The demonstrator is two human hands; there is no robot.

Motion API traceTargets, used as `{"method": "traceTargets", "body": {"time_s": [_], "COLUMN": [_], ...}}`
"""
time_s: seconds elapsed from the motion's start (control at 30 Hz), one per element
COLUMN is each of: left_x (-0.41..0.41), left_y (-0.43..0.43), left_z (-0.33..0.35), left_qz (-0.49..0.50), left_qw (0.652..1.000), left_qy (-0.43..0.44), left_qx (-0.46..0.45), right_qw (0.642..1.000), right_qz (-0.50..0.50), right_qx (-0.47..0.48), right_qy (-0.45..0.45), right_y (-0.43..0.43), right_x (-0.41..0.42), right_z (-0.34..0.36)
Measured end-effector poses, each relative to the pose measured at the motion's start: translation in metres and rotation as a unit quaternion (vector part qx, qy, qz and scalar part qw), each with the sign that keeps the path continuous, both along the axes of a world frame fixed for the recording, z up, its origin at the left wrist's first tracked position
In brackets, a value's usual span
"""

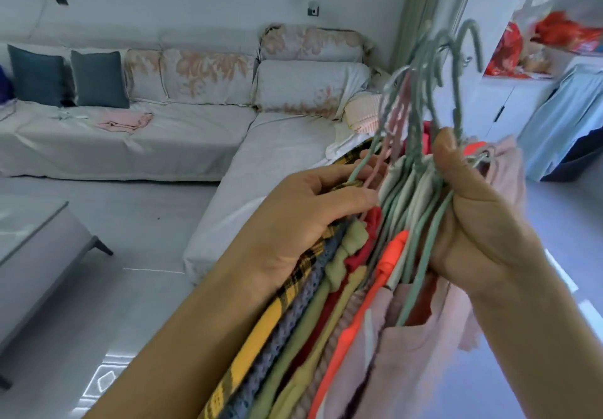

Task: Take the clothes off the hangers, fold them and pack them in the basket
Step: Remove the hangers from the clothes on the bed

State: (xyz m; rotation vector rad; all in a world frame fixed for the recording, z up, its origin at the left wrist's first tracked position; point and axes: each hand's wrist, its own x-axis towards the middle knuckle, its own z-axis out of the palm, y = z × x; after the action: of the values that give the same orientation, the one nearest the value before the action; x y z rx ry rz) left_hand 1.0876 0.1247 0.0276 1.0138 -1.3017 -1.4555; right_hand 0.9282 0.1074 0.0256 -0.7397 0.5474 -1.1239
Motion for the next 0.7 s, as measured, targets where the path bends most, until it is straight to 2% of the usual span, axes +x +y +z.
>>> {"method": "traceTargets", "body": {"time_s": [0.3, 0.53, 0.7], "left_x": [0.172, 0.361, 0.469], "left_y": [0.034, -0.01, -0.056], "left_z": [-0.01, -0.005, 0.008], "left_qz": [-0.009, 0.028, 0.036], "left_qw": [0.999, 0.998, 0.998], "left_qy": [0.009, -0.006, -0.027], "left_qx": [0.053, 0.06, 0.04], "right_qw": [0.996, 0.994, 0.992], "right_qz": [0.017, 0.04, 0.019], "right_qx": [0.084, 0.08, 0.088], "right_qy": [-0.031, -0.06, -0.084], "right_y": [0.029, -0.019, -0.069], "right_x": [0.172, 0.365, 0.476], "right_z": [-0.012, -0.014, -0.002]}}
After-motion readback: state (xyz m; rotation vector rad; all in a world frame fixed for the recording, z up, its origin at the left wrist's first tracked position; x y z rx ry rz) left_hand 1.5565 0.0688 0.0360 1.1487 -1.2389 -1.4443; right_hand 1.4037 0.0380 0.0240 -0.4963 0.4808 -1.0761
